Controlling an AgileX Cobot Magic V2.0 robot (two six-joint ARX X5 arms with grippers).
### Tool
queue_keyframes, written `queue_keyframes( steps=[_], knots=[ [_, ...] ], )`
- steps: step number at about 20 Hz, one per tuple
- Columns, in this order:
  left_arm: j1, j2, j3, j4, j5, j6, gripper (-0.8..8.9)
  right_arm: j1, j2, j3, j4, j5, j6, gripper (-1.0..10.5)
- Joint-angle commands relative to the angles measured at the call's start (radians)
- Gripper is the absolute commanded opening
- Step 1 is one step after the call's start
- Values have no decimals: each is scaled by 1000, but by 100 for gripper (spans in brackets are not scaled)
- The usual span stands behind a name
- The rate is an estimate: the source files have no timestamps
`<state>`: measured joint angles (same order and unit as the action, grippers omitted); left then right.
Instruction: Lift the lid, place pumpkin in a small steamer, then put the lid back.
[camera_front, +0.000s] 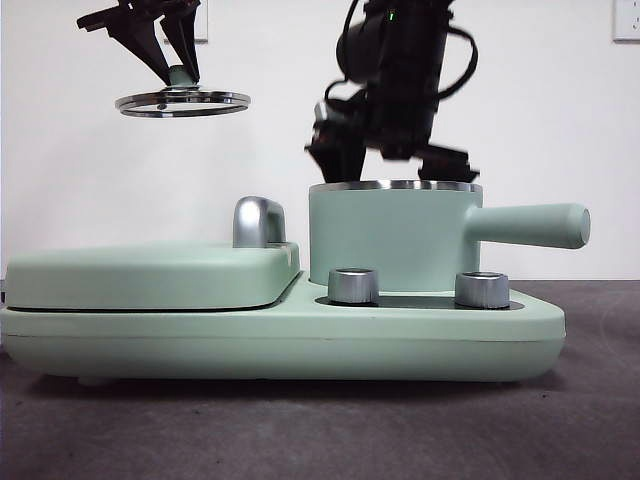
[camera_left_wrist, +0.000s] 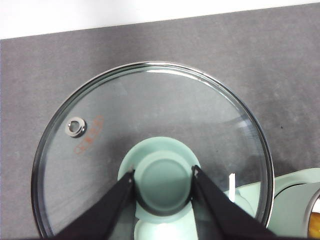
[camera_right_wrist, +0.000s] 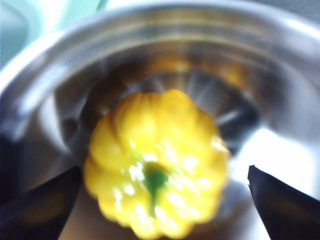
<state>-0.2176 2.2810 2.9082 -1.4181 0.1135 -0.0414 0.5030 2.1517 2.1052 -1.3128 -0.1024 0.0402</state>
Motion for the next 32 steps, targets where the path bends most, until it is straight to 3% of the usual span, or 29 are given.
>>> queue_keyframes(
  steps=[1,3,7,21,26,32],
  knots=[
    [-3,2,13,-32,6,2,14,4,18,144,-77,13,5,555],
    [-3,2,13,-32,6,2,14,5,-7,206,-107,29,29,555],
    [-5,2,13,-32,7,-1,14,13,-159,149,-111,34,31,554],
    [-60,3,13,-32,7,-2,14,25,-1199,-838,-101,50,35,553],
    [-160,3,13,-32,7,-3,14,25,-1550,-1074,187,13,167,553],
    [-324,3,13,-32,7,-1,14,25,-1752,-1144,263,52,192,553]
  ],
)
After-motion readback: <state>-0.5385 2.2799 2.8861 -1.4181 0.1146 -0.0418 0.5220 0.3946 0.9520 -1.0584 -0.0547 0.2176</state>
